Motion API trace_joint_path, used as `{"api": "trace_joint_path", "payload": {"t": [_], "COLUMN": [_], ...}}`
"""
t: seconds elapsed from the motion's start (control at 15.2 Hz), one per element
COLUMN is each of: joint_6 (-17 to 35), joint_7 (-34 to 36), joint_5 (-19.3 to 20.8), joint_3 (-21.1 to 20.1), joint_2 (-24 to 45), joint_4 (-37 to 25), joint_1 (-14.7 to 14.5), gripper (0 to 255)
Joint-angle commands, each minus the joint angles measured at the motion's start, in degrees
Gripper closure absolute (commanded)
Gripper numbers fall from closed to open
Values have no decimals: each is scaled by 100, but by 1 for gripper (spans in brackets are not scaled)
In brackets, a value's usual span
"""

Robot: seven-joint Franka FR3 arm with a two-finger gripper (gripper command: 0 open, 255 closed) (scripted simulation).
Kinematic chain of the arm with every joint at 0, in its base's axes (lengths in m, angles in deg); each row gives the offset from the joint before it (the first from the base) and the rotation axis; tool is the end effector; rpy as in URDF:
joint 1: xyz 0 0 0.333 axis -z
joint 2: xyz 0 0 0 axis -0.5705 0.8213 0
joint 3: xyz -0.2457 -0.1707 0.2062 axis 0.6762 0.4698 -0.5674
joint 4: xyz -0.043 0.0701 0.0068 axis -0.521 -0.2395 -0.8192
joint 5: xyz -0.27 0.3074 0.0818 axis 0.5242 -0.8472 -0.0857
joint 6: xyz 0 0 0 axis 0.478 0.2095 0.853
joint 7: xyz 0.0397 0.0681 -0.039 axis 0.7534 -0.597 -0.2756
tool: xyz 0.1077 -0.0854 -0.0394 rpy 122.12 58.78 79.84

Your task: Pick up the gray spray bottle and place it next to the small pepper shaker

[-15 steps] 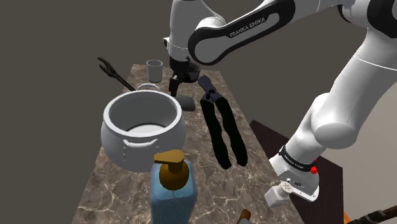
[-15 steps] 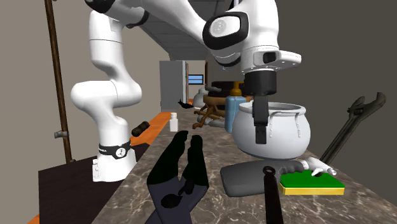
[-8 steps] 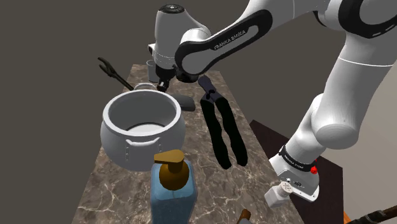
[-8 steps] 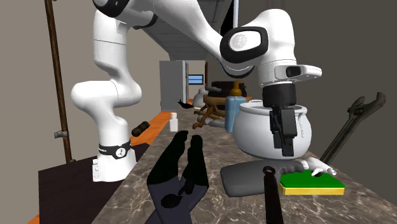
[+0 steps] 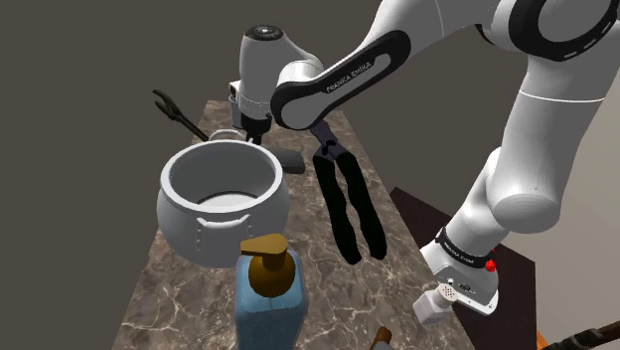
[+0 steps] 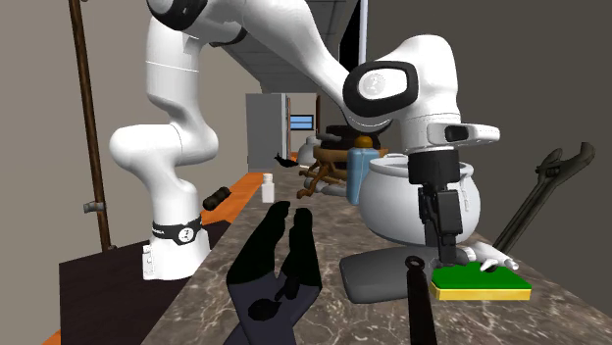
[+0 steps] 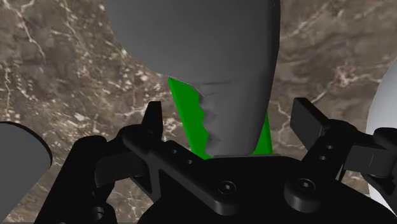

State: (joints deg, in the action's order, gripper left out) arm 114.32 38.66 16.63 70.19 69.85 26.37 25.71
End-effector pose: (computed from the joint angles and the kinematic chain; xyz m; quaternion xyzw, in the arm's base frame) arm 0.5943 0.2358 0.3344 0.9521 0.2833 0.0812 0.0815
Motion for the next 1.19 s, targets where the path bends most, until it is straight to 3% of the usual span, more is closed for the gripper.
{"api": "trace_joint_path", "payload": {"t": [0.0, 0.2, 0.26, 0.86, 1.12], "joint_6": [11, 11, 7, 11, -237], "joint_7": [5, 4, 11, 4, -120], "joint_5": [2, 2, 5, 2, -130], "joint_3": [-9, -7, -8, -7, -49], "joint_2": [12, 11, 18, 11, -163], "joint_4": [22, 22, 13, 22, -71], "joint_1": [-11, -12, -17, -12, 11], "gripper": [0, 0, 255, 255, 255]}}
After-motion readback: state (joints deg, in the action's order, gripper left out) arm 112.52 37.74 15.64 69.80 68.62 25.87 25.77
